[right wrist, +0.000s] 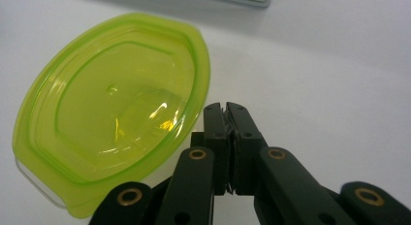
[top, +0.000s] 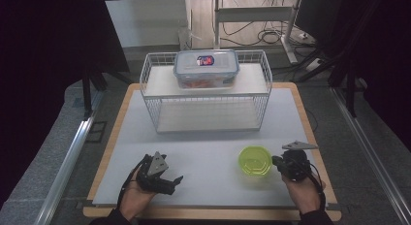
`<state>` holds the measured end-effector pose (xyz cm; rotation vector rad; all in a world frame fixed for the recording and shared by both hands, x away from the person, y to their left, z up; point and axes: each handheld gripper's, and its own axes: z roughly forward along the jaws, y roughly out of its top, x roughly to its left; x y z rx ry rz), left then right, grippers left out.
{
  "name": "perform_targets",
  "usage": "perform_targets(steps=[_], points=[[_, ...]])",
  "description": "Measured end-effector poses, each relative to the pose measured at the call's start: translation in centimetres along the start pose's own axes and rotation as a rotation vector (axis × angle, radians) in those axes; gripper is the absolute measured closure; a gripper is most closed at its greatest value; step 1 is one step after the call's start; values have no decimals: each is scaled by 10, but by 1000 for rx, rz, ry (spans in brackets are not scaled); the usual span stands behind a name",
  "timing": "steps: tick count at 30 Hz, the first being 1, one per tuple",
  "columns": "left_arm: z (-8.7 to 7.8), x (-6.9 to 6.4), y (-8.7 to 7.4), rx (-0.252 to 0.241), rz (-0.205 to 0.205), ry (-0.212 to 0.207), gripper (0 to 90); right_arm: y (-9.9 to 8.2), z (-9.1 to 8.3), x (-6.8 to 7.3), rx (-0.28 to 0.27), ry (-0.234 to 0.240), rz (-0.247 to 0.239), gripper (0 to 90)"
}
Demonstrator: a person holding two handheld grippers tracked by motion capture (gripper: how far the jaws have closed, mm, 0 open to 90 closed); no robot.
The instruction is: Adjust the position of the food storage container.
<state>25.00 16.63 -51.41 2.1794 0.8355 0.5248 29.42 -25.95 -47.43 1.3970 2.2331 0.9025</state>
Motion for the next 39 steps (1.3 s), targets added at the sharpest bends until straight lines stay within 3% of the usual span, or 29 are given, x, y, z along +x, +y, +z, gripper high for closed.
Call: perform_targets(steps=[4, 9, 15, 30, 39], points=[[0, 0, 0, 0, 1, -1, 73, 1, 5, 3, 14, -7, -15, 878], [0, 0, 0, 1, 0, -1, 73, -1, 9, -3, 27, -4, 7, 879], [1, 0, 0, 5, 2, -1, 73, 0, 0, -14, -3, -24, 35, 880], [1, -1, 0, 7, 5, -1, 74, 4, 1, 3, 4, -32, -5, 884], [1, -1, 0, 7, 5, -2, 74, 1, -8, -2, -18, -18, 25, 882]])
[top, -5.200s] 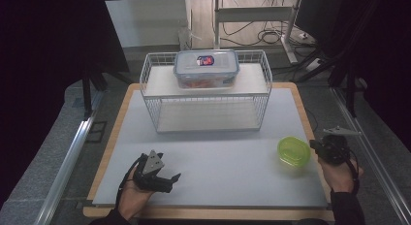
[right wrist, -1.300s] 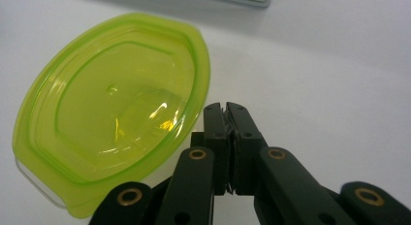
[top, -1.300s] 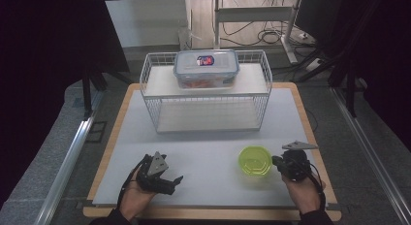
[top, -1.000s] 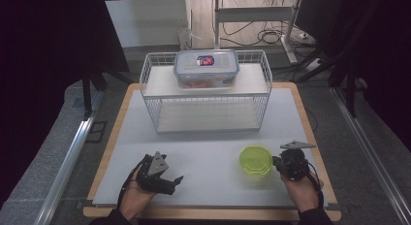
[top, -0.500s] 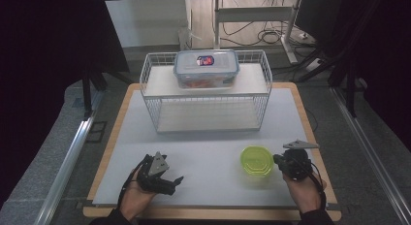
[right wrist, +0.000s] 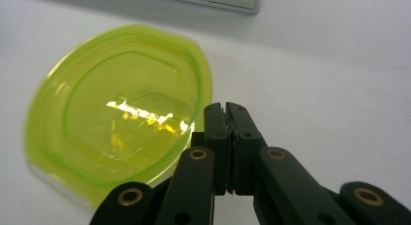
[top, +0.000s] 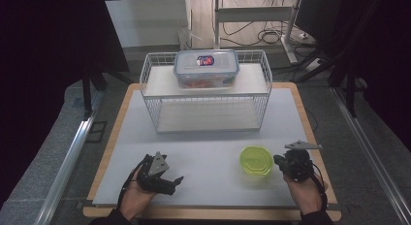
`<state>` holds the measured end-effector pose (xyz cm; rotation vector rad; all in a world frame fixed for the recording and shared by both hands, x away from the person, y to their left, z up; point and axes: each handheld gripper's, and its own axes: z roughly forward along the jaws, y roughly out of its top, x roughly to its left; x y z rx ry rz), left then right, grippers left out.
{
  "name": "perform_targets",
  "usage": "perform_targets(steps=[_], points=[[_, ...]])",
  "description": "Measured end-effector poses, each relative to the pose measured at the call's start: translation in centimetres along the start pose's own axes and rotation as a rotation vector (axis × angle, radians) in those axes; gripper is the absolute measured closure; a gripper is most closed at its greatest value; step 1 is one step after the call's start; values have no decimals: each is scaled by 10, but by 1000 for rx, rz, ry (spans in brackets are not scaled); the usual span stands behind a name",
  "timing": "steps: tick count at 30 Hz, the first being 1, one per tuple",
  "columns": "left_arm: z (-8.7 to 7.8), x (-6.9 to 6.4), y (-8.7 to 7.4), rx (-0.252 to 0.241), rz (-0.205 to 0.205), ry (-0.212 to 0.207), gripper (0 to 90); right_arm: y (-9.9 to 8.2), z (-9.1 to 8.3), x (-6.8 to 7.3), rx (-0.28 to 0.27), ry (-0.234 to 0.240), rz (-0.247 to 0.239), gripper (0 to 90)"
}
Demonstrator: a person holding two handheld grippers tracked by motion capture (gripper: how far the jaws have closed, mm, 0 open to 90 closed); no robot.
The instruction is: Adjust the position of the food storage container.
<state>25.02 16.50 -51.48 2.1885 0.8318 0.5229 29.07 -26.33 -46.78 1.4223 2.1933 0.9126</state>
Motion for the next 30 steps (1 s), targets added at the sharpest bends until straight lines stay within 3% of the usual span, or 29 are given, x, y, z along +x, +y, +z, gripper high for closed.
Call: perform_targets(steps=[8, 21, 30], points=[[1, -1, 0, 1, 3, -2, 74, -1, -3, 9, -4, -6, -37, 883], [1, -1, 0, 3, 5, -4, 74, 1, 7, 14, 25, 8, -53, 883], [1, -1, 1, 4, 6, -5, 74, -7, 23, 8, 72, 51, -17, 895]])
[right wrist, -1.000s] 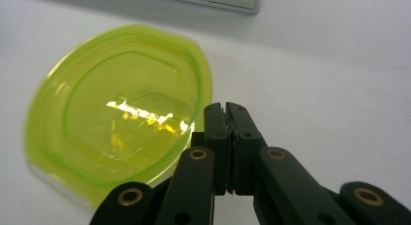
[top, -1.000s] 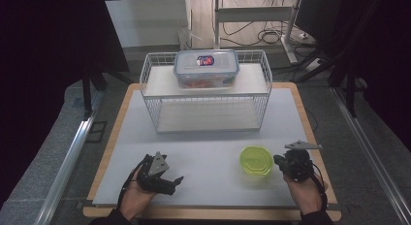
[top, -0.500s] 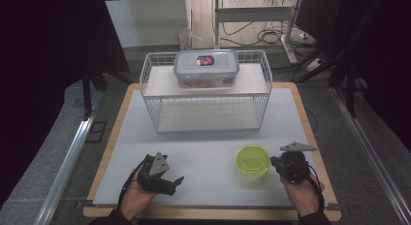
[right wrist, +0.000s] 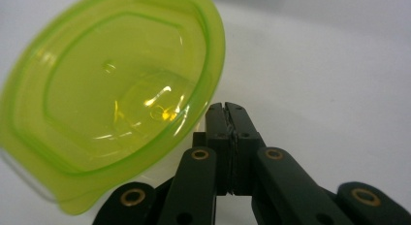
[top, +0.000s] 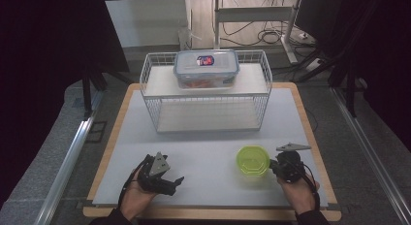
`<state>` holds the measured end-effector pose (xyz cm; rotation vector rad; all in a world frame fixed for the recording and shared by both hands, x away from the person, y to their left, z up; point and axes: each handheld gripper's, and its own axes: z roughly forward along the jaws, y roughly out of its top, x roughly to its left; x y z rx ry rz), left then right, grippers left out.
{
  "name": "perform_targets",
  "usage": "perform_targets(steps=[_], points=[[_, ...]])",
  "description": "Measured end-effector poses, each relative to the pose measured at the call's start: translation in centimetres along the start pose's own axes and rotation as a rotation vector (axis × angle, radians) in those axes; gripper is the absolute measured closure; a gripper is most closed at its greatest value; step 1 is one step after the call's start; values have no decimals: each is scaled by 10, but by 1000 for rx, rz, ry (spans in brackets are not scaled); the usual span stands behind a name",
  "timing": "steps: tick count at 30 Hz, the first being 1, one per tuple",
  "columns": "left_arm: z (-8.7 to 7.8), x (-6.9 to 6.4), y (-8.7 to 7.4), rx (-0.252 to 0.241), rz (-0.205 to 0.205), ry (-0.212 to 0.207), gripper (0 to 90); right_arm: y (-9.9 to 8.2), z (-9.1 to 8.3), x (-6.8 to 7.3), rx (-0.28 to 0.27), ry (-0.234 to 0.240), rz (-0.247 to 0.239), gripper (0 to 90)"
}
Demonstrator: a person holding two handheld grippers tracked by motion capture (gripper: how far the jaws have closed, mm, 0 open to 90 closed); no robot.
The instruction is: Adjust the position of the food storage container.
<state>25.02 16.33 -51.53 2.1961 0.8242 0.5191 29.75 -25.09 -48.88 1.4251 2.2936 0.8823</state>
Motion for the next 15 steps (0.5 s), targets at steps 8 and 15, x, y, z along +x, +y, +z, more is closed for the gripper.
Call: perform_targets(steps=[8, 15], points=[[0, 0, 0, 0, 0, -1, 74, -3, 18, -3, 29, 45, 11, 898], [0, 0, 0, 2, 0, -1, 74, -1, 28, 6, 40, 70, -10, 898]])
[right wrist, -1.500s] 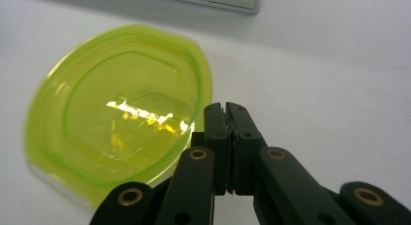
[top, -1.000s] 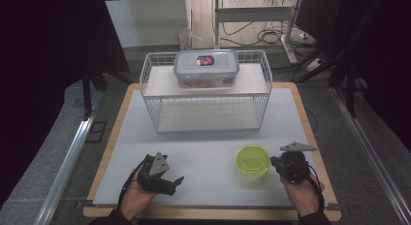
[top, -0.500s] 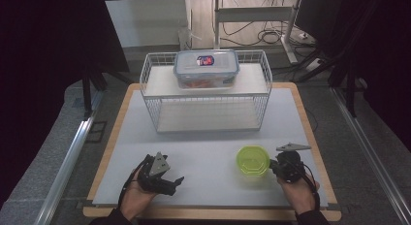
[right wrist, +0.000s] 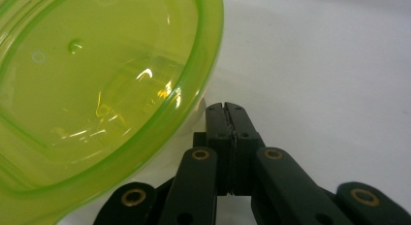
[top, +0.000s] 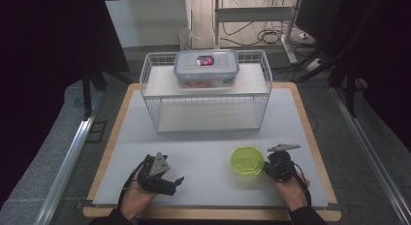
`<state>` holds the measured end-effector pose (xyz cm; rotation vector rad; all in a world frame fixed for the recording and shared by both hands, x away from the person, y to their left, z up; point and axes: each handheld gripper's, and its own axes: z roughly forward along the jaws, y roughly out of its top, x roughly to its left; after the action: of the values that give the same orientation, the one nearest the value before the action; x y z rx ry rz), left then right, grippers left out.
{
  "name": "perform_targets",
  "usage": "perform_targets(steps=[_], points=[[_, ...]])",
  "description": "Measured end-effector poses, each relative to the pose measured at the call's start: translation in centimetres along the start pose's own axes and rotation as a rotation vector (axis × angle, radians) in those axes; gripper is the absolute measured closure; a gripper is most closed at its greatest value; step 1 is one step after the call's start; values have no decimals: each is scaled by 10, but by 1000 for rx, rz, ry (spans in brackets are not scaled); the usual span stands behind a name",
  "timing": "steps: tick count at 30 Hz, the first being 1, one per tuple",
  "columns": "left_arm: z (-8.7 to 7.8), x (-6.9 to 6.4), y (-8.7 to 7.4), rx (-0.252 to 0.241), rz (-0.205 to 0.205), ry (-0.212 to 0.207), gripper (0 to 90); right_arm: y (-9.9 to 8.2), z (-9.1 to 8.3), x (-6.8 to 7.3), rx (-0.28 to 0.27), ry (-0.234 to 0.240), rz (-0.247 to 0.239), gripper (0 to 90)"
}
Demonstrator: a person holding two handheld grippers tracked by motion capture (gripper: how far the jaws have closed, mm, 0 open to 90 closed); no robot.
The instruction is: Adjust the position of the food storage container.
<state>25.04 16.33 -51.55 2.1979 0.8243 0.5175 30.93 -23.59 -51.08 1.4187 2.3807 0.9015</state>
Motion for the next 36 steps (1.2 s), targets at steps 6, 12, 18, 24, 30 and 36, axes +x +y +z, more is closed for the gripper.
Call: perform_targets(steps=[6, 12, 18, 24, 30, 36], points=[[-1, 2, -1, 3, -4, 7, 74, 4, 9, 9, 3, 28, -31, 898], [-2, 4, -1, 1, -11, 11, 74, 12, 18, 20, 3, 44, -57, 898], [-3, 5, -2, -2, -14, 15, 74, 24, 32, 36, 2, 63, -97, 898], [-4, 6, -2, -2, -16, 14, 74, 37, 46, 52, 3, 87, -126, 898], [-4, 5, -2, -3, -13, 16, 74, 43, 51, 55, 4, 80, -149, 897], [-5, 6, -2, -3, -16, 15, 74, 33, 28, 40, -19, 55, -136, 897]])
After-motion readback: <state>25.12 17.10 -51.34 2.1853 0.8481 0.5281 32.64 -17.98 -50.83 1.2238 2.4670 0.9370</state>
